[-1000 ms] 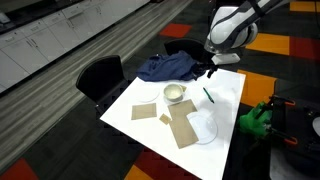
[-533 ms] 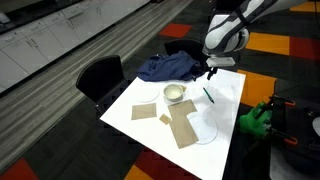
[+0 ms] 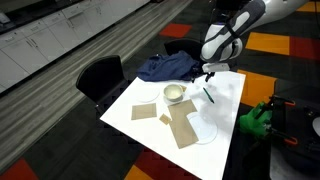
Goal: Pick up the the pen and place it in the bowl.
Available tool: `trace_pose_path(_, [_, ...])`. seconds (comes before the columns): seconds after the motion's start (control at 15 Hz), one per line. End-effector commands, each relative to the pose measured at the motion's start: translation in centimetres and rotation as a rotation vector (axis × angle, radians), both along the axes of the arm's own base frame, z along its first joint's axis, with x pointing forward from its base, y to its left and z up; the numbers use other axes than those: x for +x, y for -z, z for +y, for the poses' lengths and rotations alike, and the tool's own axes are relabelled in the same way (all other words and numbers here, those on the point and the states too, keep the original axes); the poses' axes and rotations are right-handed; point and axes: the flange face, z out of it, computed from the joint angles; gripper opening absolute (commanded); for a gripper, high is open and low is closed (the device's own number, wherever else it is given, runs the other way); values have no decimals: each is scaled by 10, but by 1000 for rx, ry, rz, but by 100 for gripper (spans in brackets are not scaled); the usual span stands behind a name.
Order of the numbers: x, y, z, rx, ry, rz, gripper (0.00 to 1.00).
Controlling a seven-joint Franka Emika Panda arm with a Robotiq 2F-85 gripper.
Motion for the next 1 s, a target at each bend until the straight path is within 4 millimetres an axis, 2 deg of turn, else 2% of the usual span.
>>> trace_pose_path(0.0, [2, 8, 7, -52, 8, -34, 100])
trace_pose_path(0.2, [-4, 11, 10, -68, 9, -54, 100])
trace_pose_path(0.93, [-35, 31, 25, -87, 38, 37, 100])
